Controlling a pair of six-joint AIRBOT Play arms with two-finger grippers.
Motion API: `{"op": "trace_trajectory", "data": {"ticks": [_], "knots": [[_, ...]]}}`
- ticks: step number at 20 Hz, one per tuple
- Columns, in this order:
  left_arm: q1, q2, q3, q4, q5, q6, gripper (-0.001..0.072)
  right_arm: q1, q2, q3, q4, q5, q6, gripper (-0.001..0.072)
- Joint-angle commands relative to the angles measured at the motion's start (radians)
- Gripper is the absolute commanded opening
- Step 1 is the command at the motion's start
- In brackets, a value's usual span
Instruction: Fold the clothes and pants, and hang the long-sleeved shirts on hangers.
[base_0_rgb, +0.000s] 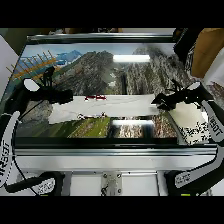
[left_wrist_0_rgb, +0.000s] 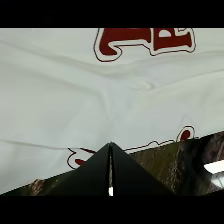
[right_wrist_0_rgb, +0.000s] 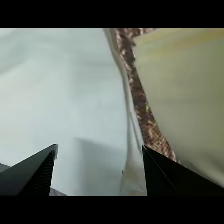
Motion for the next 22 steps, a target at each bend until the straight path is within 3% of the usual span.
{"op": "trace_trajectory", "data": {"ticks": [1, 7, 8, 10, 11, 17, 22], "knots": [[-0.047, 0.003, -0.008, 0.001, 0.009, 0.001, 0.0014, 0.011, -0.035, -0.002, 0.014, 0.004, -0.011, 0.0562], [-0.058, 0.003, -0.008, 0.001, 0.011, -0.026, 0.0014, 0.048, -0.068, -0.002, 0.108, 0.007, -0.034, 0.0552], [-0.058, 0.003, -0.008, 0.001, 0.011, -0.026, 0.0014, 0.055, -0.07, -0.002, 0.112, 0.007, -0.04, 0.0414], [-0.058, 0.003, -0.008, 0.001, 0.011, -0.026, 0.0014, 0.061, -0.07, -0.001, 0.113, 0.01, -0.068, 0.004], [-0.058, 0.003, -0.008, 0.001, 0.011, -0.026, 0.0014, 0.059, -0.069, -0.001, 0.11, 0.011, -0.068, 0.0011], [-0.132, -0.053, -0.003, -0.001, 0.075, -0.027, 0.0013, 0.047, 0.028, 0.071, -0.052, 0.09, -0.004, 0.0008], [-0.298, -0.318, 0.204, -0.018, 0.072, -0.021, 0.0014, 0.051, 0.104, 0.283, -0.168, 0.292, 0.116, 0.0008]]}}
